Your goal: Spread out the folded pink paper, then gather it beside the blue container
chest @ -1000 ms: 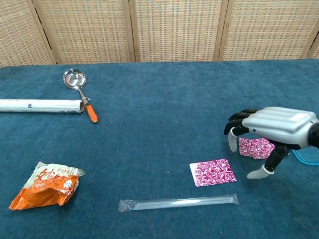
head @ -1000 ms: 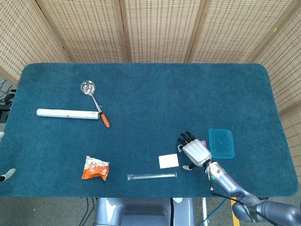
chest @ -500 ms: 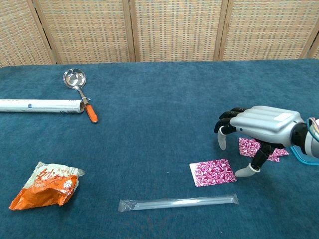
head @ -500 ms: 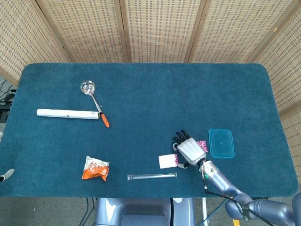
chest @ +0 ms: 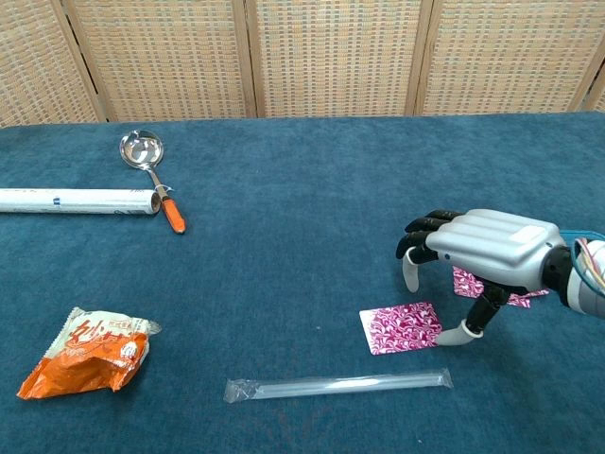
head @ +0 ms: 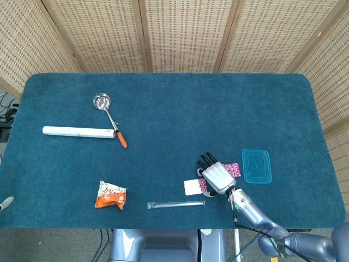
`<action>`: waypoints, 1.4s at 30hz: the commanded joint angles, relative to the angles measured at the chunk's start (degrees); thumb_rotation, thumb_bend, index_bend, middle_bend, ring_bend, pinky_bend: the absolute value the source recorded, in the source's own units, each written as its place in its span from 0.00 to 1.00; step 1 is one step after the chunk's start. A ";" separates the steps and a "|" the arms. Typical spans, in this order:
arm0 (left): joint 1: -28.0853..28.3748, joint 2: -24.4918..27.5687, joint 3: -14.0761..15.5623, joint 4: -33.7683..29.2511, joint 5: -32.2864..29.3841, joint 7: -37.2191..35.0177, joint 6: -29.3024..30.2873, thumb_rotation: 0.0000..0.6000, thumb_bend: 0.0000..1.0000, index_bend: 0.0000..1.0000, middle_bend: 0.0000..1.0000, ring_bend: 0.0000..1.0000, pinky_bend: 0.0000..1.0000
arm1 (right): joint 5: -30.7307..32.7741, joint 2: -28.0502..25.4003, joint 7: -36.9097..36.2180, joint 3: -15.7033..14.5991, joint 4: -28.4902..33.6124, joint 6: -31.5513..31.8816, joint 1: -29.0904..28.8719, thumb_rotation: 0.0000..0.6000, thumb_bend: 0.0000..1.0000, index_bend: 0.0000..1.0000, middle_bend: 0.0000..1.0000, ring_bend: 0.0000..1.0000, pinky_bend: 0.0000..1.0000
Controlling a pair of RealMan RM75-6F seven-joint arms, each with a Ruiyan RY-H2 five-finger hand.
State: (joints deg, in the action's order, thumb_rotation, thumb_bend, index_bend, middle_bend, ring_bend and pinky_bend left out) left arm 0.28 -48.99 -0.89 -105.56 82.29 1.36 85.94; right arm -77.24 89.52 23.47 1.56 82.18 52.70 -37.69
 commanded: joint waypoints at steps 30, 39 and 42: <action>-1.12 -0.18 0.11 1.05 -0.40 -0.91 0.95 1.00 0.02 0.00 0.00 0.00 0.00 | -5.15 3.46 -4.84 0.73 -8.25 -1.51 -3.02 1.00 0.16 0.36 0.17 0.00 0.00; -0.79 -0.43 -0.01 1.31 -0.13 -1.01 0.53 1.00 0.02 0.00 0.00 0.00 0.00 | -3.47 2.14 -2.68 0.84 -5.15 -2.13 -2.94 1.00 0.16 0.36 0.17 0.00 0.00; -0.85 -0.45 0.00 1.40 -0.24 -1.09 0.52 1.00 0.02 0.00 0.00 0.00 0.00 | -2.91 2.06 -2.13 0.81 -4.59 -2.34 -2.89 1.00 0.17 0.36 0.17 0.00 0.00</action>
State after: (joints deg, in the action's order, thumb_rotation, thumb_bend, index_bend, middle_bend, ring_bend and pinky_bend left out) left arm -0.57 -49.44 -0.89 -104.17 82.06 0.26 86.46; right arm -80.22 91.61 21.28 2.37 77.51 50.42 -40.60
